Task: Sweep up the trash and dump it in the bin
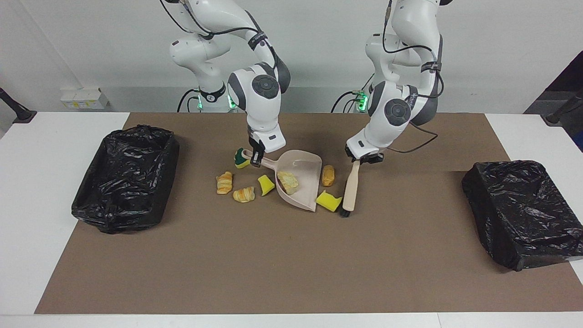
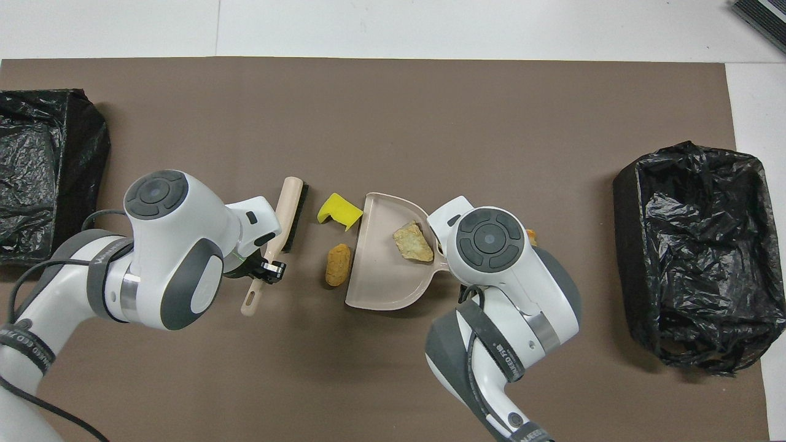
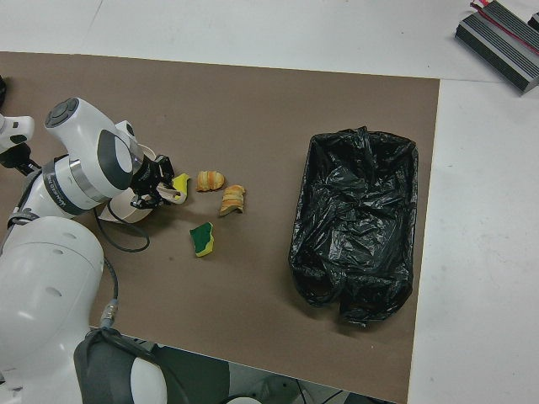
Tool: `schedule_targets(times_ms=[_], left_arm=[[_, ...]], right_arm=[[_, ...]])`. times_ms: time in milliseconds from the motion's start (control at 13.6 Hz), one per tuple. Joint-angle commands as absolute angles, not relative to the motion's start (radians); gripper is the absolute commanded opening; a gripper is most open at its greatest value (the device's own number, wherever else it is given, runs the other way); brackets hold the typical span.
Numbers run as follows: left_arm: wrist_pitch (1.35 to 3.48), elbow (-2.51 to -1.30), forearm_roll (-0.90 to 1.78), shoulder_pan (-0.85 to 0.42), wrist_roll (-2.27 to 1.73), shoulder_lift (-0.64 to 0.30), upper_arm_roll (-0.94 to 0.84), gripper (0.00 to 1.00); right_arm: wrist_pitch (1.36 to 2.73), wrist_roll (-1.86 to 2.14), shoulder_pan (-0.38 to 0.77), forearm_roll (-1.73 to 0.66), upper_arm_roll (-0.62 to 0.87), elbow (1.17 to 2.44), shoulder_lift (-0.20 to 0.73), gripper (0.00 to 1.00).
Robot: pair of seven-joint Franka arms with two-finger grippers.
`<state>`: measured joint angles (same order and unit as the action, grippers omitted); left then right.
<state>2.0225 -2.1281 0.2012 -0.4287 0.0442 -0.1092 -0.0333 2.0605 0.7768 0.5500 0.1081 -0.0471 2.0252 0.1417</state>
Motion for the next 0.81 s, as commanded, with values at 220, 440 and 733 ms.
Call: schedule_targets(times_ms=[220,440,733], left_arm=[[2.022,-2.171,0.392,-0.558,0.043,-0.058,-0.028,0.00],[2.019,-2.163,0.422,-0.558,0.041,-0.058,-0.049,0.00],[2.002,-2.161,0.422,-0.557,0.006,-0.057,-0.048,0.00]], right_arm=[[2.086,0.755,0.541,0.127,-0.041,2.069,0.118,0.00],[2.086,0.756,0.541,0.127,-0.041,2.069,0.118,0.00],[2.089,0.759,0.541,0.127,-0.041,2.071,0.118,0.00]])
